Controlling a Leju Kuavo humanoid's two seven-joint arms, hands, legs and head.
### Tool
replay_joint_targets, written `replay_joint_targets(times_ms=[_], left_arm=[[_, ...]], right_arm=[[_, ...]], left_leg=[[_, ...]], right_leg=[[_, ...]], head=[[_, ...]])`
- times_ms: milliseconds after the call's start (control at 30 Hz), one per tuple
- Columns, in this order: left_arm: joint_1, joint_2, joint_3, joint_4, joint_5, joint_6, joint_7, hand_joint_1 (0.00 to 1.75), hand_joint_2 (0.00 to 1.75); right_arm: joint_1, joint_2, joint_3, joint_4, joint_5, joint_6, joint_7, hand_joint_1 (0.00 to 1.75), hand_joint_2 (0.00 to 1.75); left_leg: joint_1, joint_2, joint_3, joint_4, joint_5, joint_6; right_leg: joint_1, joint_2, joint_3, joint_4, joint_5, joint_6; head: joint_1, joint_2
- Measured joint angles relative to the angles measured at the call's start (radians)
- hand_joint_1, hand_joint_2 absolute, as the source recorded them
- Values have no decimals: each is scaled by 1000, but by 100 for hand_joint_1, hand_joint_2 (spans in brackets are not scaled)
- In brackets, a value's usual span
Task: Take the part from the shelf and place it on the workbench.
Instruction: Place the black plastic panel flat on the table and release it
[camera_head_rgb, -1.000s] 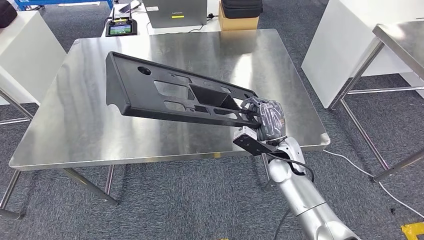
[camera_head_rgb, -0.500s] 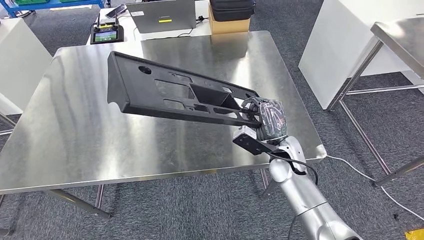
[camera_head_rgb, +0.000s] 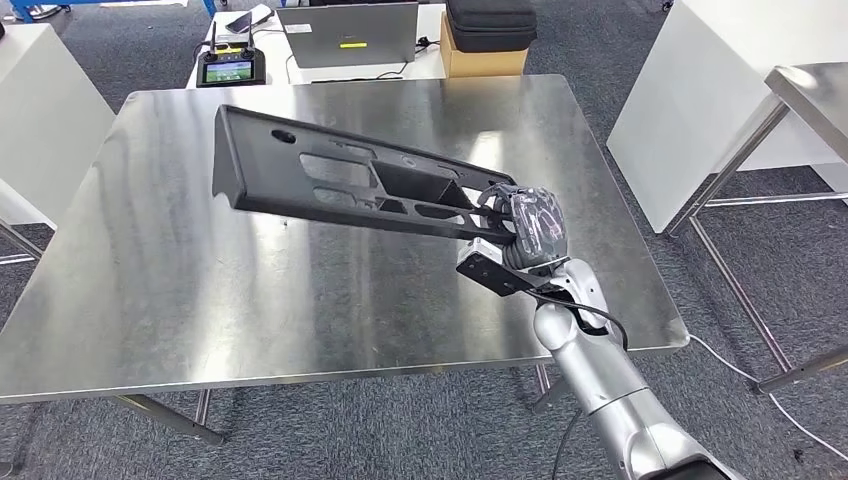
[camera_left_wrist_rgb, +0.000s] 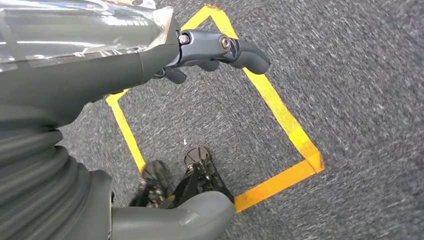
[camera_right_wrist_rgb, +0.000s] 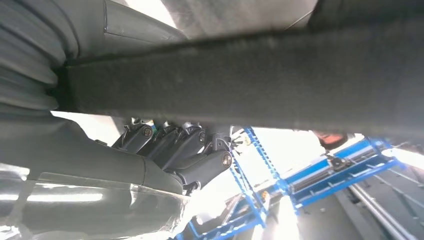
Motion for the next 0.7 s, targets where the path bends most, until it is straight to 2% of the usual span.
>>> replay_joint_targets(times_ms=[33, 67, 133, 167, 233, 300, 367, 400, 433, 467, 500, 567, 600, 700], left_arm=[[0, 0, 0, 0, 0, 0, 0, 0, 175], [-1, 0, 0, 0, 0, 1, 0, 0, 175], [-1, 0, 1, 0, -1, 3, 0, 0, 175], [-1, 0, 1, 0, -2, 6, -1, 0, 175], [-1, 1, 1, 0, -8, 14, -6, 0, 175], [-1, 1, 0, 0, -14, 19, -14, 0, 175], [-1, 1, 0, 0, -17, 23, -19, 0, 175], [0, 1, 0, 0, -17, 24, -20, 0, 175], [0, 1, 0, 0, -17, 25, -21, 0, 175], [0, 2, 0, 0, -17, 26, -21, 0, 175], [0, 2, 0, 0, -18, 26, -22, 0, 175], [-1, 2, 0, 0, -19, 24, -27, 0, 175], [-2, 2, 0, 0, -20, 22, -32, 0, 175], [-2, 3, -1, 0, -23, 19, -62, 0, 175]], right_arm=[[-5, 0, 1, 7, 3, 0, 0, 175, 175], [-10, 1, 2, 13, 7, 0, 1, 175, 175], [-21, 3, 3, 25, 31, -5, 13, 175, 175], [-27, 4, 4, 32, 54, -10, 25, 175, 175], [-48, 5, 6, 54, 107, -19, 53, 175, 175], [-74, 5, 8, 91, 147, -25, 75, 175, 175], [-94, 5, 8, 129, 167, -30, 88, 175, 175], [-101, 5, 8, 145, 171, -33, 91, 175, 175], [-106, 5, 9, 156, 173, -34, 92, 175, 175], [-111, 5, 9, 166, 177, -35, 93, 175, 175], [-116, 5, 9, 174, 182, -36, 94, 175, 175], [-130, 4, 10, 193, 204, -46, 108, 175, 175], [-139, 2, 11, 207, 224, -56, 123, 175, 175], [-175, -10, 12, 284, 335, -104, 203, 175, 175]], left_leg=[[-2, -2, 1, 7, -7, -4], [-4, -4, 0, 14, -13, -8], [-5, -6, -3, 20, -18, -13], [-4, -5, -4, 21, -20, -16], [-1, -1, -13, 42, -36, -28], [7, 7, -54, 133, -89, -46], [20, 14, -122, 269, -146, -60], [25, 16, -144, 308, -153, -65], [30, 18, -148, 311, -142, -68], [34, 20, -128, 267, -111, -70], [37, 20, -93, 196, -73, -71], [37, 20, -28, 64, -26, -69], [34, 19, -13, 34, -21, -65], [25, 16, -7, 20, -22, -43]], right_leg=[[1, 0, 26, -62, 34, 0], [3, 0, 43, -103, 55, -5], [5, 0, 51, -120, 66, -18], [3, 1, 50, -122, 68, -23], [-5, 1, 54, -126, 69, -32], [-11, 0, 58, -128, 69, -39], [-12, -2, 59, -128, 67, -41], [-13, -3, 60, -128, 67, -41], [-15, -3, 61, -128, 67, -41], [-17, -3, 62, -128, 66, -40], [-19, -3, 64, -128, 66, -39], [-18, -2, 65, -129, 64, -32], [-17, -2, 64, -130, 64, -26], [-15, -3, 63, -134, 63, -2]], head=[[0, 0], [-1, 0], [-2, 0], [-2, 0], [-3, 0], [-4, 0], [-5, 0], [-5, 0], [-5, 0], [-5, 0], [-5, 0], [-4, 0], [-4, 0], [-2, 0]])
